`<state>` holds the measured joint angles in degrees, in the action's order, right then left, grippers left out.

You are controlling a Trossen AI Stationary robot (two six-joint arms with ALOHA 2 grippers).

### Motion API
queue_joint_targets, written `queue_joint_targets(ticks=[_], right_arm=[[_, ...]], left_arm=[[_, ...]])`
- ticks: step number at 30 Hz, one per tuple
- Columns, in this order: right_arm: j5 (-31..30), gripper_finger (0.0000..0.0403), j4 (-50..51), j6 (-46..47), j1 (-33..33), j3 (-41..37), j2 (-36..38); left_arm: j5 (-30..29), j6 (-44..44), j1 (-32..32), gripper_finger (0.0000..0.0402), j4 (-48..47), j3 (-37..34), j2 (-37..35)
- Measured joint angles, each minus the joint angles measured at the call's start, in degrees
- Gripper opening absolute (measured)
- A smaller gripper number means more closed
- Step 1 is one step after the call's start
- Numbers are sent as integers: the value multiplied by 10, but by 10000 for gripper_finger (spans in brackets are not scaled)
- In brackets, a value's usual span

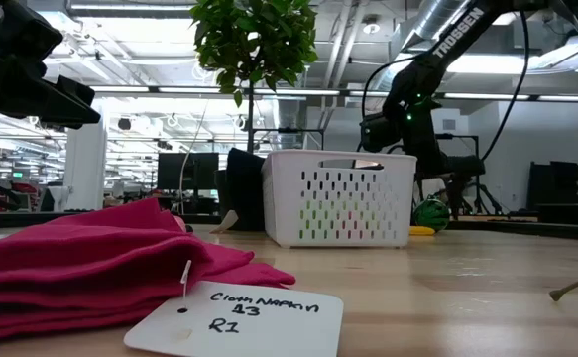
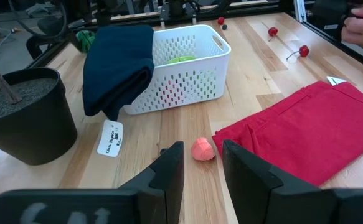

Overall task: Pick and placing Produce into tupperware
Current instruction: Put the watermelon into the bin

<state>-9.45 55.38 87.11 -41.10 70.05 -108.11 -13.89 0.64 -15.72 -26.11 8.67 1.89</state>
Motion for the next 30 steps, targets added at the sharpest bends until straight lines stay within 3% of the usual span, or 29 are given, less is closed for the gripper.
queue_joint_targets(ticks=[8,19,30], right_arm=[[4,380,-21,-15,-6,-8,0],[2,260,-22,-16,-6,-8,0],[2,232,-17,21,12,-5,0]], left_arm=[[0,0,0,100,0,0,0],[0,0,0,100,0,0,0],[0,0,0,100,0,0,0]])
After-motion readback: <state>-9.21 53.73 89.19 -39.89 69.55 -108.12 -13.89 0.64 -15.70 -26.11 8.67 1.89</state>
